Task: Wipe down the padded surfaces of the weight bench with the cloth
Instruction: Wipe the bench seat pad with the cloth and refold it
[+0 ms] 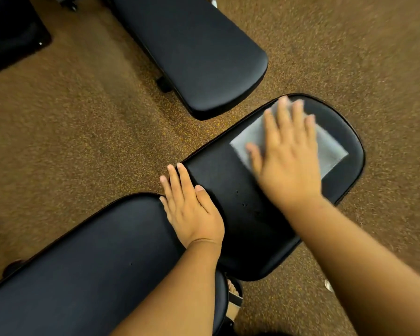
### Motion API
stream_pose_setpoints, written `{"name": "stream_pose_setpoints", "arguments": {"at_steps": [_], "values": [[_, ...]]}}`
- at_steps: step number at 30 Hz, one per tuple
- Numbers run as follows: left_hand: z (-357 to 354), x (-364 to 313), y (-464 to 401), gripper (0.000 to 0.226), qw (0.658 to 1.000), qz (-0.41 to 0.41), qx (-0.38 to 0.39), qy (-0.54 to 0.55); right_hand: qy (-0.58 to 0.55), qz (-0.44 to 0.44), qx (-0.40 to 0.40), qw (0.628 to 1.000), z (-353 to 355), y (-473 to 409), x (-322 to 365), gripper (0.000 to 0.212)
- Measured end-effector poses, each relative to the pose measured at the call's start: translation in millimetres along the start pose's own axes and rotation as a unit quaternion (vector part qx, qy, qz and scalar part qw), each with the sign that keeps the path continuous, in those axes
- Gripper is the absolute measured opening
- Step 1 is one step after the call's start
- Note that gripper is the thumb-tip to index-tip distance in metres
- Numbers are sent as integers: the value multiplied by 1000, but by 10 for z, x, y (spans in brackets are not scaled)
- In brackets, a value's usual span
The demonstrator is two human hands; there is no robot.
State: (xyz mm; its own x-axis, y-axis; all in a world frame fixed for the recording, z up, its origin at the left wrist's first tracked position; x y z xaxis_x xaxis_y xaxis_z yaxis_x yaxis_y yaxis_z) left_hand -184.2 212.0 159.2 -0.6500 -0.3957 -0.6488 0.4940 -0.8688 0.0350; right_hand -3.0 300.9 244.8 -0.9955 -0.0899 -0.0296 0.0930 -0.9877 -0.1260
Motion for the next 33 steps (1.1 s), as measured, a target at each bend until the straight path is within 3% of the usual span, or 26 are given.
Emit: {"name": "stream_pose_setpoints", "arguments": {"at_steps": [4,7,9,14,16,19,22,24,27,29,31,33], "values": [[11,-11,-20,59,1000,1,-4,1,30,207,43,977,-147,434,495,61],[5,-10,-14,58,1000,0,-2,2,59,263,42,962,-118,334,248,58],[5,-11,-11,57,1000,-1,-3,0,66,205,26,976,-41,55,-55,57],[18,-14,-28,57,1000,-1,-7,5,22,-62,-14,998,66,-319,-385,56],[25,-17,-32,57,1000,-9,-12,7,30,-25,-9,999,-7,-249,-22,57],[38,-33,-26,56,1000,-13,-16,7,48,179,27,982,-190,19,551,54],[57,-53,-26,56,1000,-13,-19,4,47,265,32,963,-133,-75,399,52],[69,-55,-24,56,1000,-13,-23,-2,49,209,22,976,-63,-320,44,52],[78,-53,-22,56,1000,-11,-24,-8,24,21,-5,999,73,-581,-435,47],[78,-49,-25,55,1000,-9,-23,-8,36,-54,-27,998,107,-604,-405,41],[70,-57,-31,55,1000,-15,-21,-8,55,-47,-23,997,76,-621,-146,36],[63,-63,-34,55,999,-22,-23,-4,56,60,-5,997,-59,-581,297,30]]}}
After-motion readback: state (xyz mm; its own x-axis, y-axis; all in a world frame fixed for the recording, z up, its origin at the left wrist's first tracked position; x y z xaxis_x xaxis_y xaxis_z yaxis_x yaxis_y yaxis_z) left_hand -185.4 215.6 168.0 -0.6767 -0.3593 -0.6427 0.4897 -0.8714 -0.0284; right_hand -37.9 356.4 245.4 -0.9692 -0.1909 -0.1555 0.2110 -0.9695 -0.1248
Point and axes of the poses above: each hand's wrist, its own y-axis away from the middle knuckle, its own z-axis out of the back of the hand, x = y × z, the point moved 9 cm from there along -y, towards the middle knuckle, and after that the axes turned 4 degrees about y, right-handed, at the moved point
